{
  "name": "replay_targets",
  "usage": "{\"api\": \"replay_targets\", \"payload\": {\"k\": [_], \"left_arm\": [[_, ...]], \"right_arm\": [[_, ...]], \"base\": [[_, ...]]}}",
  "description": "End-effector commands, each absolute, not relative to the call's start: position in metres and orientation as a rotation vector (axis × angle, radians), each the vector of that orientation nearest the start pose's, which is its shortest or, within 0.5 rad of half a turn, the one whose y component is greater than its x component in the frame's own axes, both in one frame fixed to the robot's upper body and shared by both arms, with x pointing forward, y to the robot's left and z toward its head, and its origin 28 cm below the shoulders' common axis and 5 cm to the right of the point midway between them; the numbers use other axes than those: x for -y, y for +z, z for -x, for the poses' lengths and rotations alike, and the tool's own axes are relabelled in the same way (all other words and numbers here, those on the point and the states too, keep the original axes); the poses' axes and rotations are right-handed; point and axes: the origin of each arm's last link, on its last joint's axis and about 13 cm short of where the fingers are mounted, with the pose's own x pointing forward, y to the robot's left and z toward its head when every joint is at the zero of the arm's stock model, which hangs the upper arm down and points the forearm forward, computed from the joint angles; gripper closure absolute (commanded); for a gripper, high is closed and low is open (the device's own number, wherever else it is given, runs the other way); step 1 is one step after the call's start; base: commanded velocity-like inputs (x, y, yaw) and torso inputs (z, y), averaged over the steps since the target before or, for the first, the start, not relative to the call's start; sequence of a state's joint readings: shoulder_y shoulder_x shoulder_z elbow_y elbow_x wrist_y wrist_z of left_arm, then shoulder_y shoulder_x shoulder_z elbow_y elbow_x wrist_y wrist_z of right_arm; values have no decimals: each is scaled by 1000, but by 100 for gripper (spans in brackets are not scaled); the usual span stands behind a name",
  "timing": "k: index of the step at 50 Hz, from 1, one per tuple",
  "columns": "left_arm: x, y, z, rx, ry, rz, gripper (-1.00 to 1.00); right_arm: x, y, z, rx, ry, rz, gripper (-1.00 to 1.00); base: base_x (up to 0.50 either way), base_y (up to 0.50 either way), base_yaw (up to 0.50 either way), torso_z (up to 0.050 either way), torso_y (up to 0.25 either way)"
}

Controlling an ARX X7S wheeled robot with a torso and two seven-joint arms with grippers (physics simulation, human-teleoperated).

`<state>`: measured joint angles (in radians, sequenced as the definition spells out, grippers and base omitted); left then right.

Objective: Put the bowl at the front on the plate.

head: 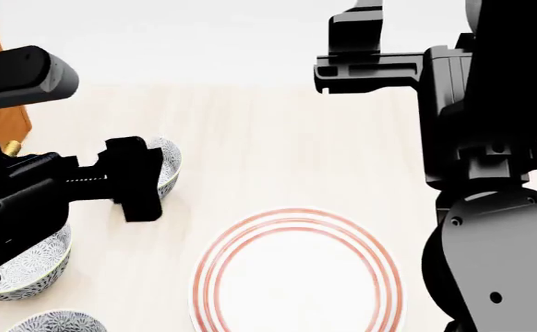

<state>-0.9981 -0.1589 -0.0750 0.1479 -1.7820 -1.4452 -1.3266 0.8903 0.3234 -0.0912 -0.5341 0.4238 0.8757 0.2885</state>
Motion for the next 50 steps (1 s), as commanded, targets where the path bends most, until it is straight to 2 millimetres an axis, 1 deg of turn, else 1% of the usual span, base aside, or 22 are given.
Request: {"api": "replay_targets", "payload": {"k": [1, 13, 16, 37, 42, 47, 50], "left_arm": [[-182, 268, -254, -449, -242, 223, -100], [-182, 258, -255, -504, -207, 215, -100], [-182, 253, -255, -528, -213, 216, -100], [-184, 230, -252, -602, -189, 178, -100], [-184, 228, -251, -616, -192, 177, -100], [-183, 222, -249, -629, -186, 163, -100], [-184, 222, -250, -633, -181, 167, -100]], "right_arm": [[122, 287, -277, 491, -17, 67, -100], [122, 292, -277, 494, -16, 73, -100], [123, 294, -276, 499, -19, 75, -100], [121, 291, -278, 494, -16, 81, -100], [121, 290, -278, 491, -16, 82, -100], [121, 290, -278, 496, -20, 101, -100], [121, 289, -278, 493, -16, 87, -100]], "base": [[0, 0, 0, 0, 0], [0, 0, 0, 0, 0], [0, 0, 0, 0, 0], [0, 0, 0, 0, 0], [0, 0, 0, 0, 0], [0, 0, 0, 0, 0], [0, 0, 0, 0, 0]]}}
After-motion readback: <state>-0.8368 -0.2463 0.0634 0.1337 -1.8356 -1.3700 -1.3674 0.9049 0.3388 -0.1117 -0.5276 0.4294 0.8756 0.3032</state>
